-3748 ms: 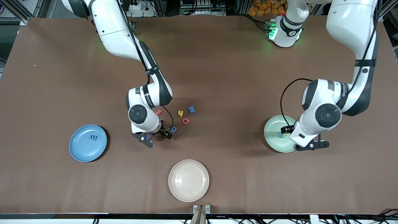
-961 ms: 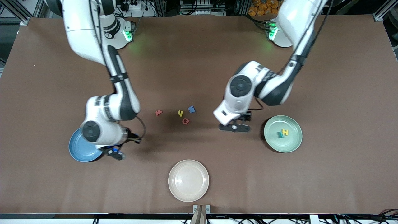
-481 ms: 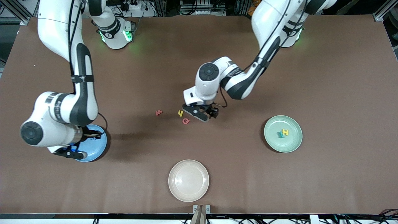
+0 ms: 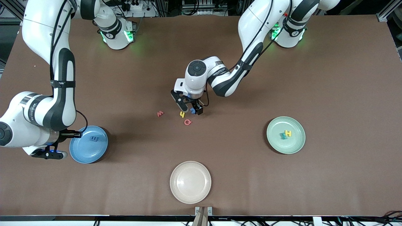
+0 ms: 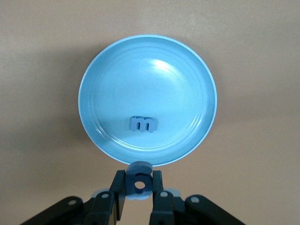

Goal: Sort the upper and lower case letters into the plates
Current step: 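Place the blue M on the green plate while the right gripper reaches h, then place the yellow h on the blue plate while the left gripper reaches Q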

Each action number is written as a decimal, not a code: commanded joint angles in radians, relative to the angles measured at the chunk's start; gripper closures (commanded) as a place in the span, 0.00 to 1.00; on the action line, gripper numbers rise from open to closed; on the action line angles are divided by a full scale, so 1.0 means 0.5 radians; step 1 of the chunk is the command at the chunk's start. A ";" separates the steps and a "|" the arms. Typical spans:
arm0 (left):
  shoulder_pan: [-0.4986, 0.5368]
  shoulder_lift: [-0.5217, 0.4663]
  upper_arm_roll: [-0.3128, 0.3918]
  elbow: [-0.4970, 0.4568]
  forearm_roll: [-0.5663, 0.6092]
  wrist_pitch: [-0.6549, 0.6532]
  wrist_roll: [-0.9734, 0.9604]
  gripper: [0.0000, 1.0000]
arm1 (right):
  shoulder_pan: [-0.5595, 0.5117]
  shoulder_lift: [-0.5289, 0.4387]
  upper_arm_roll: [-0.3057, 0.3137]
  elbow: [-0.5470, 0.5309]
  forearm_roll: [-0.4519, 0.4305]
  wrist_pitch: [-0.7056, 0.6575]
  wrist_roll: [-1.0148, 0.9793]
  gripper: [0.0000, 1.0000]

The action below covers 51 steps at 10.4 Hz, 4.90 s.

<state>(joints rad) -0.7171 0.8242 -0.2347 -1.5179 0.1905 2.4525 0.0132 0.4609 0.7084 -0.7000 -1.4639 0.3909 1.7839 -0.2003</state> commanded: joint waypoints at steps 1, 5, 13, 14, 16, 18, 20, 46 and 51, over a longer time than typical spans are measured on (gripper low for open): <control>0.008 0.060 -0.006 0.054 0.030 0.010 0.148 0.00 | 0.023 0.010 0.004 -0.005 0.028 0.046 -0.023 0.08; 0.014 0.103 0.012 0.063 0.033 0.040 0.283 0.05 | 0.005 0.010 0.019 -0.008 0.034 0.059 -0.026 0.00; 0.014 0.137 0.025 0.066 0.134 0.087 0.280 1.00 | 0.075 0.007 0.136 -0.036 0.040 0.141 0.002 0.00; 0.029 0.125 0.025 0.066 0.137 0.087 0.280 1.00 | 0.145 0.007 0.136 -0.036 0.046 0.141 0.014 0.00; 0.063 0.046 0.104 0.054 0.141 0.062 0.277 1.00 | 0.259 0.010 0.139 -0.036 0.056 0.151 0.139 0.00; 0.240 -0.129 0.104 0.038 0.134 -0.188 0.265 1.00 | 0.415 0.007 0.139 -0.045 0.098 0.141 0.198 0.00; 0.497 -0.359 0.101 -0.047 0.107 -0.440 0.265 1.00 | 0.517 -0.033 0.239 -0.054 0.202 0.129 0.311 0.00; 1.364 -0.688 -0.055 -0.305 0.006 -0.420 0.296 0.00 | 0.569 -0.110 1.286 -0.683 -0.552 1.338 2.235 0.00; 1.345 -0.799 -0.061 -0.109 -0.056 -0.799 0.041 0.00 | 0.572 -0.110 1.286 -0.748 -0.555 1.448 2.272 1.00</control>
<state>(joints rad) -0.0393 0.4442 -0.2616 -1.6024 0.1878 2.1107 0.0646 0.7395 0.6587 -0.0582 -1.8054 0.1333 2.4679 0.9045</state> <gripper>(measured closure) 0.000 0.604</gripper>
